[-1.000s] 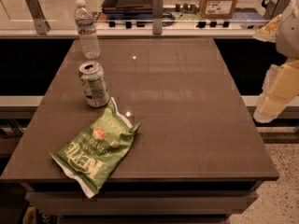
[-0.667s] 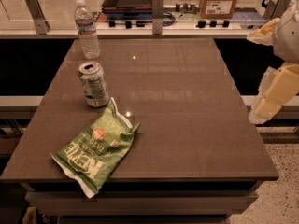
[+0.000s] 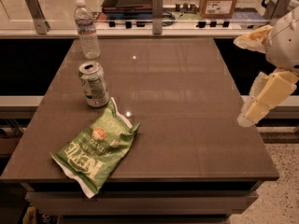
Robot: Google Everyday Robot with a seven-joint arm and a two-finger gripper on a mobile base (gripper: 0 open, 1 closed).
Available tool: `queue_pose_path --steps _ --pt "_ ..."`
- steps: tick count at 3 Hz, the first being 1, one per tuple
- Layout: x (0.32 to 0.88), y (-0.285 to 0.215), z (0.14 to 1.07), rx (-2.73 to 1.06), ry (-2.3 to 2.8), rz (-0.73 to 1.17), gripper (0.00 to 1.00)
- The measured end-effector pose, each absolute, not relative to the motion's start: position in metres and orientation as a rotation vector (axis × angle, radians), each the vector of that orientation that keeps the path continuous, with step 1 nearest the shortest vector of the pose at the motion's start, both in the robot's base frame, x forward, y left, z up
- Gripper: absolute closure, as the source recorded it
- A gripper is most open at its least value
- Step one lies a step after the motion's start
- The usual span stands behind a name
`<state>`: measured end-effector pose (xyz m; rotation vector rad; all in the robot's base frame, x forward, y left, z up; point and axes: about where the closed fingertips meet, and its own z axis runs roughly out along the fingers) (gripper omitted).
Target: Move green jalapeno chip bag near water bottle
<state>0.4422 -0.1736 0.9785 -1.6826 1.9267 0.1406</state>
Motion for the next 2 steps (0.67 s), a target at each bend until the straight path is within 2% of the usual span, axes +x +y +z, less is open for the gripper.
queue_pose_path --steps 2 --pt "0.4431 -0.1733 0.9811 -1.688 1.940 0.121 0.00"
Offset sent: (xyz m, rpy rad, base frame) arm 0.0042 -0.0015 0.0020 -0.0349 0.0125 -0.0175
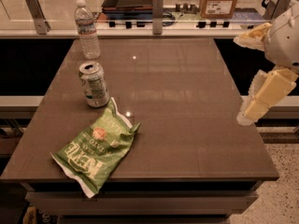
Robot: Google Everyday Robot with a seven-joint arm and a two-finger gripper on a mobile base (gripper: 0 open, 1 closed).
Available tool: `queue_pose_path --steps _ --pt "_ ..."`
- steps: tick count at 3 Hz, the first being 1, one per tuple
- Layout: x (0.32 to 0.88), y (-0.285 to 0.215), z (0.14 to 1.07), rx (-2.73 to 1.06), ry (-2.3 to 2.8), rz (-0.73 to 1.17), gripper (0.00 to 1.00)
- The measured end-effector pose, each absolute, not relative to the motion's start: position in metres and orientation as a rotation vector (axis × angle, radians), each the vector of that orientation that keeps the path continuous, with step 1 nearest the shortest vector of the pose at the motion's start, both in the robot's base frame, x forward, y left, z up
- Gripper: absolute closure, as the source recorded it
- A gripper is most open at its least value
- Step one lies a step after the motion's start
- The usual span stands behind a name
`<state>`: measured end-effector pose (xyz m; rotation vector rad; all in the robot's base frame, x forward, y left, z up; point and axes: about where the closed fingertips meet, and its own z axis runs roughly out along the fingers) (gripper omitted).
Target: Move green jalapeno chip bag near water bottle
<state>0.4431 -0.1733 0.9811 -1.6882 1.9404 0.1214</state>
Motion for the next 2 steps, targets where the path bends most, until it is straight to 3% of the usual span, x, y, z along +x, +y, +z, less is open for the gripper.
queue_pose_path --steps 2 --pt "0.455 -0.112 0.939 -1.834 1.894 0.216 0.00"
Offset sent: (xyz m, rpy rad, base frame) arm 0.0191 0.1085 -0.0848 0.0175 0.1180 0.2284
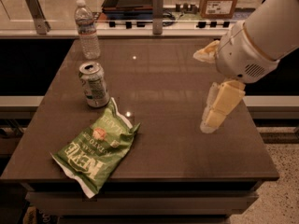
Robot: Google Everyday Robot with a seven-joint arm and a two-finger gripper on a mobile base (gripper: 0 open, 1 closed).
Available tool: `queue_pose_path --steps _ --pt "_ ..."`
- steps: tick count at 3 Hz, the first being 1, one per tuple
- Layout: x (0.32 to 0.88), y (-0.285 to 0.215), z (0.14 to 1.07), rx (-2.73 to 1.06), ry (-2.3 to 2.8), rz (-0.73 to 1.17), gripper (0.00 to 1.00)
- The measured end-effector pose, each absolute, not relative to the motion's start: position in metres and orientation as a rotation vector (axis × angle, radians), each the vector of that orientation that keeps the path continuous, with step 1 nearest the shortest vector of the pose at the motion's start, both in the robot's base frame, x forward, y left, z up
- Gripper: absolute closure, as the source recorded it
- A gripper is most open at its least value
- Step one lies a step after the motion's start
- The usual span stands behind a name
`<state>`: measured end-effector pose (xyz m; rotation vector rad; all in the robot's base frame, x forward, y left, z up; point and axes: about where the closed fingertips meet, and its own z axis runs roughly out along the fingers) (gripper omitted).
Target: Move green jalapeno chip bag near water bottle
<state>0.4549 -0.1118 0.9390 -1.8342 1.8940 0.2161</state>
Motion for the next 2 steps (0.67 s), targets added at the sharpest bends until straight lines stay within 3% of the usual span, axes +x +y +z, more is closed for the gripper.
queue_pose_path --steps 2 --pt "0.460 -0.044 0.882 -1.880 1.723 0.474 0.00"
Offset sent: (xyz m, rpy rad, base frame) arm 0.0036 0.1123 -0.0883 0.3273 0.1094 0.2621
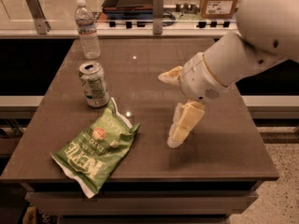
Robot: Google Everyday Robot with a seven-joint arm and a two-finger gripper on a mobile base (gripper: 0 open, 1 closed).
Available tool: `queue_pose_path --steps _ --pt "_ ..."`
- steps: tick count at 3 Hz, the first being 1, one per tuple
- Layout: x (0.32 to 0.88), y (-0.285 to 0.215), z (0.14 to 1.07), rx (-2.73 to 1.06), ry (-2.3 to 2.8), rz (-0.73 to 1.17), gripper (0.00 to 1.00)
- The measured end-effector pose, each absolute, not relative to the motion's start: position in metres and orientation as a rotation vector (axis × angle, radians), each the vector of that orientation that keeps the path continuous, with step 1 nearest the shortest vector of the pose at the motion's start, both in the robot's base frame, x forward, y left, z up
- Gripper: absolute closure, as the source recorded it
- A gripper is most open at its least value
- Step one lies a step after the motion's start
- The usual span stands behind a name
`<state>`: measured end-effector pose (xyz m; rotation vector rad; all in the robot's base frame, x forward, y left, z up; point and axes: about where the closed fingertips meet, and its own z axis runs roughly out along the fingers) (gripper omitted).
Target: Move green jalapeno chip bag near water bottle
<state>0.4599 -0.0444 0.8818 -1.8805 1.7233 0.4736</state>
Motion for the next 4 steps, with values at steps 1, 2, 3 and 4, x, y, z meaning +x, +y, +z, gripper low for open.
queue_pose_path --steps 1,2,3,4 --pt "0.457 -0.010 0.868 -1.885 1.617 0.589 0.00" --pt "0.455 0.015 0.868 -1.881 1.521 0.644 0.00" --pt "0.452 0.034 0.870 -1.884 1.453 0.681 0.00" --pt "0.450 0.047 0.867 -1.879 1.438 0.689 0.00"
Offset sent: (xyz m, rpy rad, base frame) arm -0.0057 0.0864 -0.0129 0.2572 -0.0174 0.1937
